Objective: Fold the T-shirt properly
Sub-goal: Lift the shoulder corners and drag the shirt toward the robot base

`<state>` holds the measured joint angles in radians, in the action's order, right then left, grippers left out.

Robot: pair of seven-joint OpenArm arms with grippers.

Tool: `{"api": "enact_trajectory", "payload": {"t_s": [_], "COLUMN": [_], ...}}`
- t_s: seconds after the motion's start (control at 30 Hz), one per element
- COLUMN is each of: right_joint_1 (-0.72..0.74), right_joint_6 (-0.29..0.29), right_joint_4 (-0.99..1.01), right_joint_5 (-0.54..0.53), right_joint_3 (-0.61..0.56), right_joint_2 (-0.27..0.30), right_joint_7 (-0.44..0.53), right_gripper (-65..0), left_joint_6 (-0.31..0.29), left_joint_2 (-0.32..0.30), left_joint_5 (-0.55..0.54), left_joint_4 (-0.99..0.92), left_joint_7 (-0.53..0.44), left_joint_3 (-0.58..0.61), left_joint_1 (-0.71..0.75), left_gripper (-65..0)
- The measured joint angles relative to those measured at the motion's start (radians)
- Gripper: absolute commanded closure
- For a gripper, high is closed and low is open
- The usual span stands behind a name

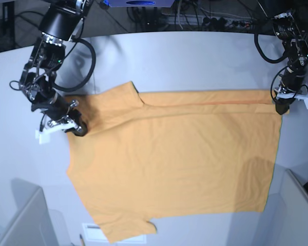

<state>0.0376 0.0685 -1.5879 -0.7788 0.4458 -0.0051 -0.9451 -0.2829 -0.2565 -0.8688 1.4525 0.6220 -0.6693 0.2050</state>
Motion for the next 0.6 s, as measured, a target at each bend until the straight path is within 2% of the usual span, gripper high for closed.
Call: {"api": "enact_trajectory", "payload": {"t_s": [0.07, 0.13, 0.6], "right_joint_1": [0.025, 0.048, 0.168], "right_joint_6": [-0.001, -0.001, -0.001], "right_joint_4": [0.026, 0.051, 0.279], "right_joint_5": [-0.002, -0.003, 0.000], "right_joint_3": [0.000, 0.000, 0.000], "right_joint_2": [0.001, 0.000, 0.042], "right_joint_7": [0.002, 0.002, 0.017], "right_gripper": [0.0, 0.0, 0.0], "left_joint_6": [0.024, 0.073, 0.084], "left_joint_2": [-0.004, -0.007, -0.012], "left_joint_5": [-0.003, -0.002, -0.004], "left_joint_4": [0.000, 0.000, -0.020], "left_joint_7": [0.004, -0.001, -0.001], "left_joint_3": [0.025, 0.030, 0.030], "left_joint_1": [-0.011, -0.023, -0.072], "left_gripper": [0.0, 0.0, 0.0]}}
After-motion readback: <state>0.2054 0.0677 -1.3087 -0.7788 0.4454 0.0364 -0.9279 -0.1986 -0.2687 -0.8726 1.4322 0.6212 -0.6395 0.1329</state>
